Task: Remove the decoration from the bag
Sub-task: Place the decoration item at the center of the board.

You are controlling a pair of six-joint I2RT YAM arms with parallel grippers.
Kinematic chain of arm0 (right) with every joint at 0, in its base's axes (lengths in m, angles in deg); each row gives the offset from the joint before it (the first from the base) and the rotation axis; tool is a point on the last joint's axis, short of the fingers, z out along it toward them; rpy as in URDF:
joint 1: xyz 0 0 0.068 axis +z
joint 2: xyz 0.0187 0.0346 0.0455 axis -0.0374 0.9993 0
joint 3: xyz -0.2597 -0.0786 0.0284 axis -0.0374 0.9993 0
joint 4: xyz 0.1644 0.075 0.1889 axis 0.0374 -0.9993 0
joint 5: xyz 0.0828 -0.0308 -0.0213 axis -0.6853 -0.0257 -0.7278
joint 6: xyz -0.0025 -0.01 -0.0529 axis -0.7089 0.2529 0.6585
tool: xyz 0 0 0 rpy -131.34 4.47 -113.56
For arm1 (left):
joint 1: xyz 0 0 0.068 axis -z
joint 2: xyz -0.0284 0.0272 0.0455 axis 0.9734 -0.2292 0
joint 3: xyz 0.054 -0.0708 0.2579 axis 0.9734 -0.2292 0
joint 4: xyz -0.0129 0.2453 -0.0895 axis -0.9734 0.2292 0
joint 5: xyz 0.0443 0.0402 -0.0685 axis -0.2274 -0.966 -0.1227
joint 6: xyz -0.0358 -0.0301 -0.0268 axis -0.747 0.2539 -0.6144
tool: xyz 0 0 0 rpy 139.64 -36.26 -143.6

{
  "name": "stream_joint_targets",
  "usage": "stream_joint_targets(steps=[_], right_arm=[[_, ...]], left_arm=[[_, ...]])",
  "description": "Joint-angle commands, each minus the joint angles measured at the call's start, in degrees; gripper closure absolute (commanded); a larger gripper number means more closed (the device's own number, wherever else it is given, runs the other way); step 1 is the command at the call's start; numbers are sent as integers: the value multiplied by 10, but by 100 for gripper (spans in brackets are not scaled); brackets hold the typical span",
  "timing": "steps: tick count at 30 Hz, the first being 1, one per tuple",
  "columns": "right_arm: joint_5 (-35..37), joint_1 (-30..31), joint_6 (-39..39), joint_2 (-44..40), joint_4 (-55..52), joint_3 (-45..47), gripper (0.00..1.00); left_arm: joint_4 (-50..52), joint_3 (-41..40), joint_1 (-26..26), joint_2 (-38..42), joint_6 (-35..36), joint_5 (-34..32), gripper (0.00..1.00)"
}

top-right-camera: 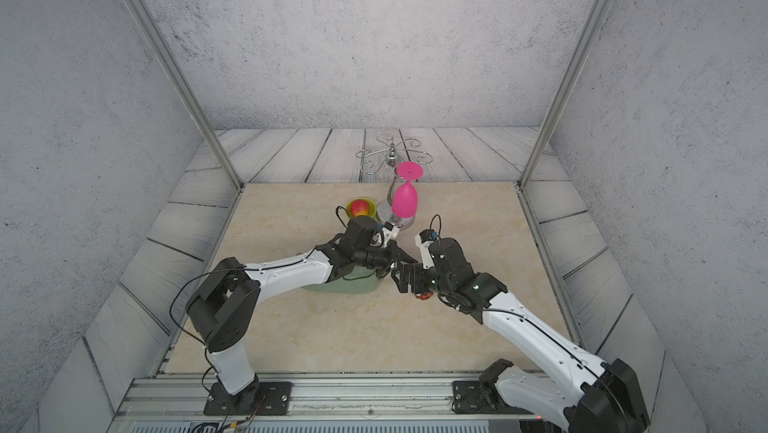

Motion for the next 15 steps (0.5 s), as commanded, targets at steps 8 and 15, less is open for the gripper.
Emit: stream_joint_targets(steps=[8, 15], right_arm=[[25, -2, -6, -51, -31, -9, 1], [33, -2, -13, -110, -67, -2, 1]], left_arm=[[23, 8, 6, -35, 47, 4, 100], [58, 22, 7, -56, 90, -7, 100]])
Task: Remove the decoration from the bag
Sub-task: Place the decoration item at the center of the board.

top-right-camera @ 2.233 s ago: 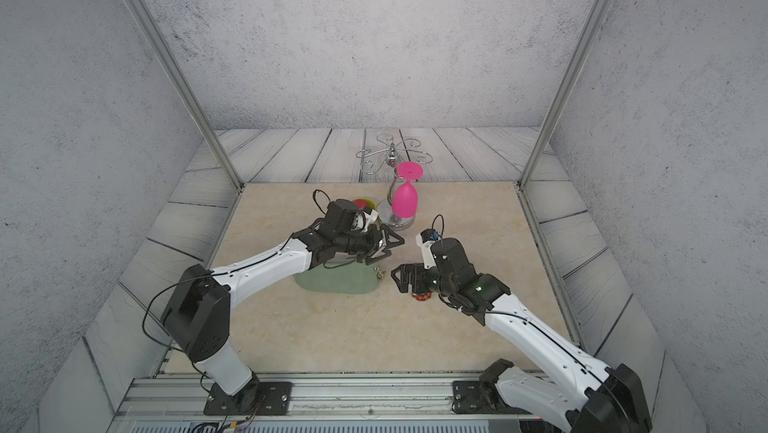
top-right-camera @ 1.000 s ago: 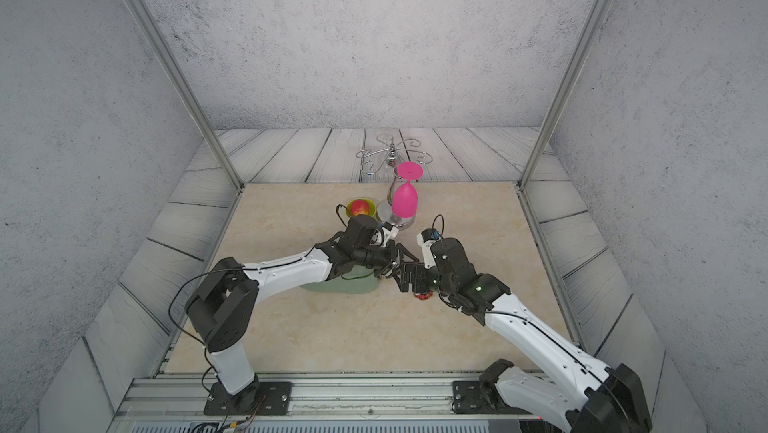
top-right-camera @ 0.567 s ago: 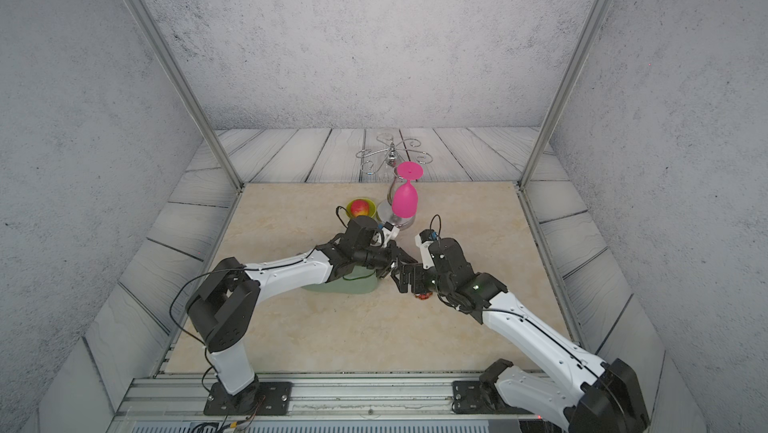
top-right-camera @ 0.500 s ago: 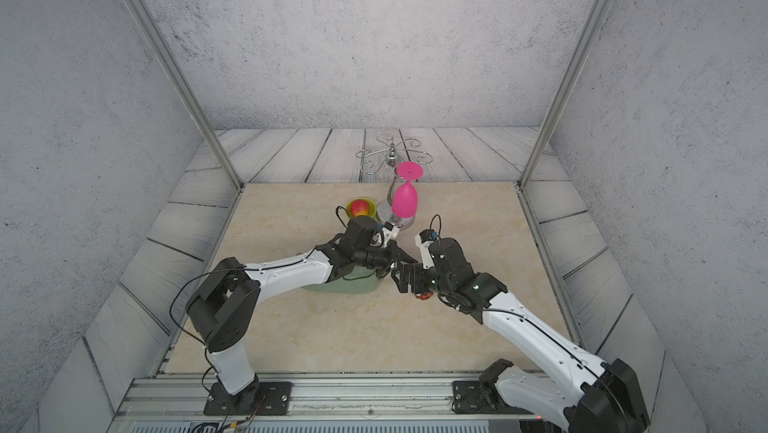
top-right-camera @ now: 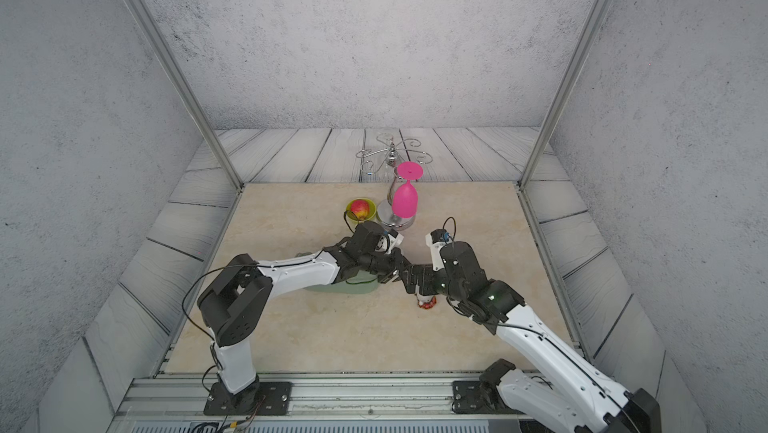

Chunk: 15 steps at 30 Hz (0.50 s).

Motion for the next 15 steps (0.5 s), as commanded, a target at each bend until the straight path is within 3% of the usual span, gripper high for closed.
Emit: stream_joint_targets(steps=[1, 7, 15], right_arm=[[20, 0, -6, -23, -28, 2, 1], [39, 0, -6, -34, -38, 10, 1], [58, 0, -16, -27, -7, 32, 1]], left_arm=[[25, 16, 0, -12, 37, -3, 100], [54, 41, 0, -25, 88, 14, 100], [175, 110, -10, -56, 224, -97, 100]])
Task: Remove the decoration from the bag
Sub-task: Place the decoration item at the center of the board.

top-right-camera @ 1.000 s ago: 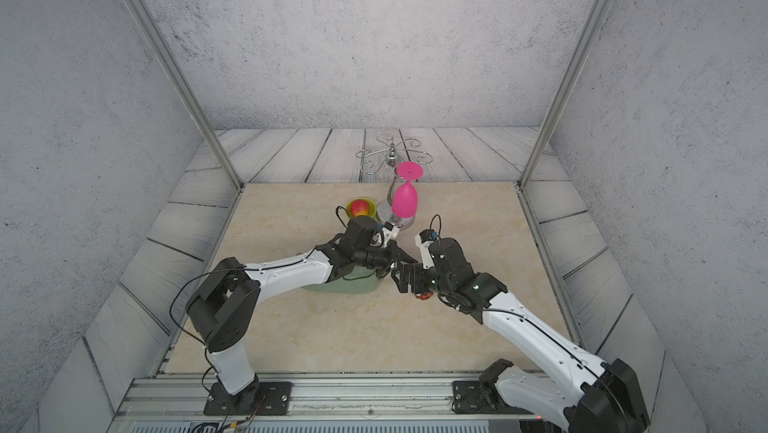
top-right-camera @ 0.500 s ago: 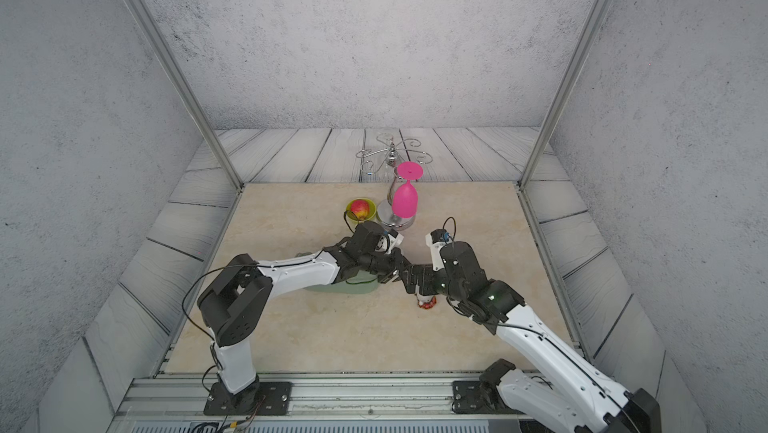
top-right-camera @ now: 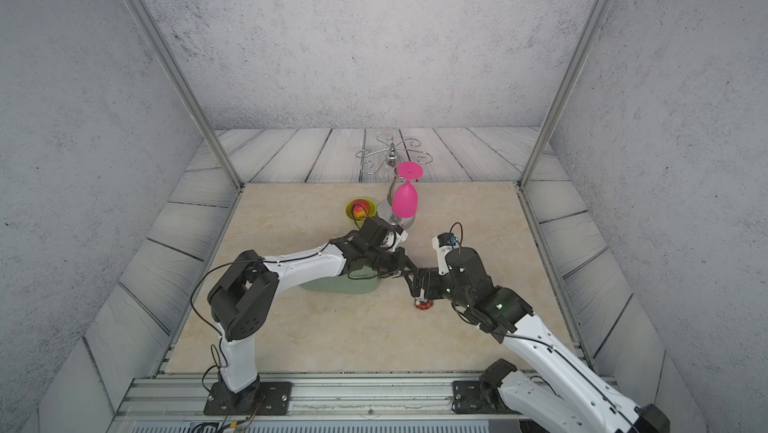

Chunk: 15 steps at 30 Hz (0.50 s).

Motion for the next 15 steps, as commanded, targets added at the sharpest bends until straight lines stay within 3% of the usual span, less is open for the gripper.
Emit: stream_joint_targets(steps=[1, 9, 12, 15], right_arm=[[24, 0, -9, 0, 12, 14, 1], [46, 0, -20, -21, 19, 36, 1], [55, 0, -20, -31, 17, 37, 1], [66, 0, -17, -41, 11, 33, 1]], left_arm=[[54, 25, -10, -32, 75, -54, 100], [74, 78, -22, -79, 99, -69, 99], [88, 101, -24, -76, 108, -75, 85], [101, 134, -28, -55, 111, -70, 57]])
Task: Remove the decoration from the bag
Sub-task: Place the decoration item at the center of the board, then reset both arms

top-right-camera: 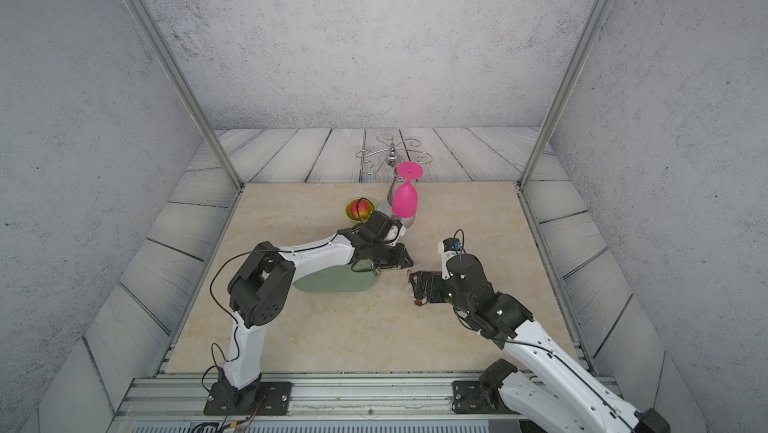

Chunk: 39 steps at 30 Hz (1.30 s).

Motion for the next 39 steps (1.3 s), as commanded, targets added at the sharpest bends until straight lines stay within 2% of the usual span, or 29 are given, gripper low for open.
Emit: stream_joint_targets(steps=[1, 3, 5, 9, 11, 14, 20, 25, 27, 30, 33, 36, 39], right_arm=[[28, 0, -1, -16, -4, -2, 1], [39, 0, -1, -24, -12, -6, 1], [51, 0, 0, -36, -21, -11, 1], [87, 0, -1, -67, -41, -20, 1], [110, -1, 1, -82, -51, -24, 1], [150, -1, 13, -87, -54, -29, 1], [280, -1, 39, -38, -38, -50, 1], [404, -10, 94, -34, 91, 6, 1], [423, -22, 141, -41, 180, 53, 1], [468, -39, 197, -47, 322, 126, 1], [502, -88, 212, -37, 370, 164, 1], [492, -151, 171, -18, 364, 175, 1], [455, -193, 158, 39, 391, 181, 1]], left_arm=[[19, 43, -5, 29, 21, -1, 47], [29, 59, -5, 52, 21, 1, 25], [33, 69, -6, 80, 16, 4, 14], [26, 60, -13, 165, 4, -4, 5], [30, 44, -18, 219, 14, -31, 1], [46, -3, -21, 318, 49, -112, 0], [28, -175, -26, 551, 159, -356, 2], [2, -317, -53, 695, 236, -541, 1], [-43, -397, -70, 741, 265, -600, 1], [-161, -518, -102, 799, 334, -633, 1], [-249, -605, -156, 828, 355, -636, 1], [-241, -621, -225, 798, 334, -636, 2], [-265, -625, -296, 743, 346, -604, 2]])
